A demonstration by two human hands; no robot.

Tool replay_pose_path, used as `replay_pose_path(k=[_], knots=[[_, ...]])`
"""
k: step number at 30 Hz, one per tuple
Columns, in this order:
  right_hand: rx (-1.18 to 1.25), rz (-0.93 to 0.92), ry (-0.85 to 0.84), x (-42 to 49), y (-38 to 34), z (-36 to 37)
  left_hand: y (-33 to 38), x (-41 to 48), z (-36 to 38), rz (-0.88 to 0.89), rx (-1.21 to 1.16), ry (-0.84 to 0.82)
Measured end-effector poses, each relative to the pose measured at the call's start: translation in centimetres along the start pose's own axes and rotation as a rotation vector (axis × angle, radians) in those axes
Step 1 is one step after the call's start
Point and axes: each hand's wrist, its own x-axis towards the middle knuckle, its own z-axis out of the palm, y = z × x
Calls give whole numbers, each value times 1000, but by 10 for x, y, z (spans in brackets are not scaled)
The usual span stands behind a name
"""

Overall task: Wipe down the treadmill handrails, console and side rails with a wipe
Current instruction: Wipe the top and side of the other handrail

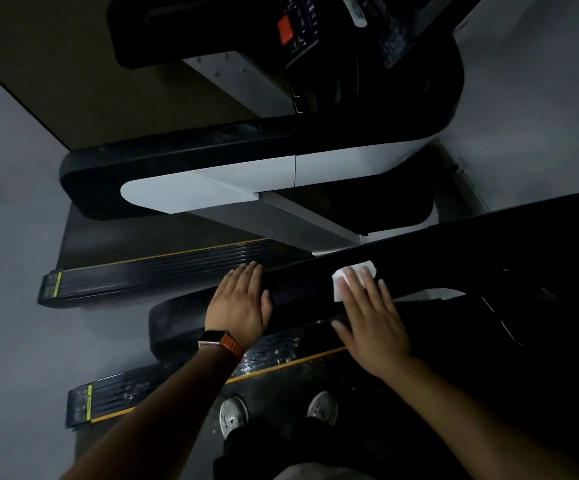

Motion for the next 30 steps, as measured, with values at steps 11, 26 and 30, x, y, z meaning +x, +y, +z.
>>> replay_pose_path(k=[11, 26, 30], knots=[[64, 147, -32, 40, 14, -17, -1, 0, 1, -1, 1, -14], [49, -45, -17, 19, -17, -4, -1, 0, -1, 8, -2, -5], [-43, -7, -5, 3, 28, -3, -1, -1, 0, 1, -8, 1]])
